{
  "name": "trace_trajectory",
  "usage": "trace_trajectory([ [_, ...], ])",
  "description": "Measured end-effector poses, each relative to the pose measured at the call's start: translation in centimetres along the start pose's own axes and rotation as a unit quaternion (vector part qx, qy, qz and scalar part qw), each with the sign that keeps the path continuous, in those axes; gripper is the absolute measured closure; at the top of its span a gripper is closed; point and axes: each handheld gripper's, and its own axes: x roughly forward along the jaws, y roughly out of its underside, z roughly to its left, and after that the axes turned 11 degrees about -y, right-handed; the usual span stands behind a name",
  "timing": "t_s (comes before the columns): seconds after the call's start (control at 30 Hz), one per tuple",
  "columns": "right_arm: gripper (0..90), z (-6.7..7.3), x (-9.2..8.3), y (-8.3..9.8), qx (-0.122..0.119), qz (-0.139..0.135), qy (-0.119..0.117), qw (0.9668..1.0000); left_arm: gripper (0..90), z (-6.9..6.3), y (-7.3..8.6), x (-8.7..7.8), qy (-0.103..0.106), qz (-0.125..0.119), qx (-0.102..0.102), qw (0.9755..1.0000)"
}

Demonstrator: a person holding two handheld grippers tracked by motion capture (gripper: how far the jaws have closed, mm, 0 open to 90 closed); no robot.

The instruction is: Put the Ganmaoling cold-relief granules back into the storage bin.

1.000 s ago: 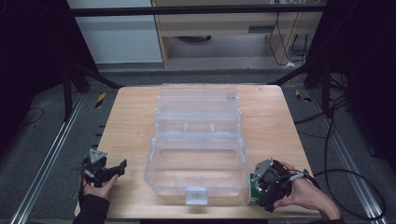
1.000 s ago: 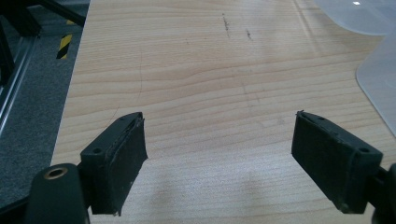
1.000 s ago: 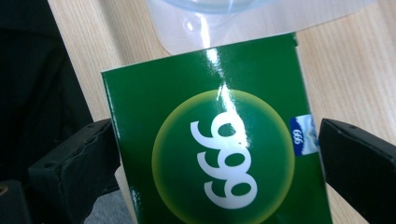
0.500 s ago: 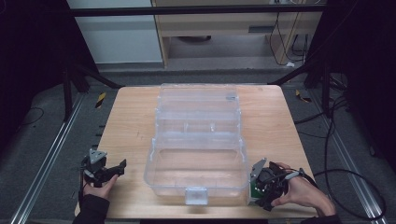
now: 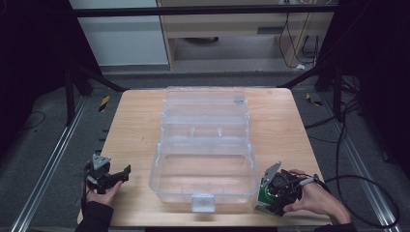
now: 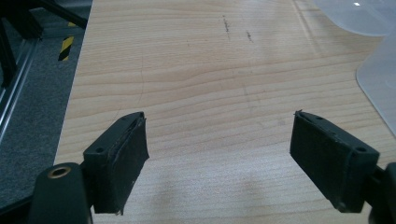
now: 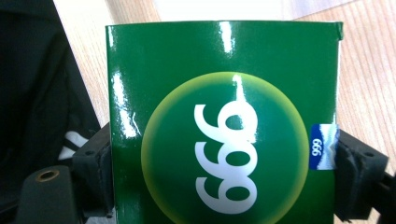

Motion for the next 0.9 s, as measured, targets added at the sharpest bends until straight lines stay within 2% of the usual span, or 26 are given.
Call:
trace_trajectory([
  [0.17, 16.6, 0.1, -0.3, 0.6, 0.012, -0.014, -0.003, 0.9998, 18.6, 0.0, 0.0, 0.0, -0.001, 0.001, 0.001, 1.0],
  [0.43, 16.5, 0.3, -1.8, 1.4, 0.02, -0.041, 0.008, 0.9989, 18.7, -0.1, 0.0, 0.1, 0.0, 0.002, 0.001, 1.0],
  [0.53, 16.5, 0.2, -3.4, 1.7, 0.027, -0.058, 0.021, 0.9977, 18.8, -0.1, 0.0, 0.1, 0.001, 0.004, 0.002, 1.0],
  [0.6, 16.5, 0.2, -3.9, 1.7, 0.025, -0.063, 0.024, 0.9974, 18.8, -0.1, 0.0, 0.2, 0.001, 0.005, 0.003, 1.0],
  [0.63, 16.5, 0.3, -4.8, 1.6, 0.027, -0.072, 0.03, 0.9966, 19.0, -0.1, 0.0, 0.2, 0.001, 0.005, 0.003, 1.0],
  [0.7, 16.5, 0.3, -5.2, 1.6, 0.027, -0.077, 0.035, 0.9961, 19.0, -0.1, 0.0, 0.1, 0.001, 0.005, 0.003, 1.0],
  [0.77, 16.5, 0.4, -6.5, 1.3, 0.025, -0.089, 0.045, 0.9947, 19.1, -0.1, 0.0, 0.1, 0.001, 0.005, 0.002, 1.0],
  [0.9, 16.5, 0.6, -7.6, 1.1, 0.02, -0.092, 0.05, 0.9943, 19.2, -0.1, 0.0, 0.1, 0.002, 0.005, 0.002, 1.0],
])
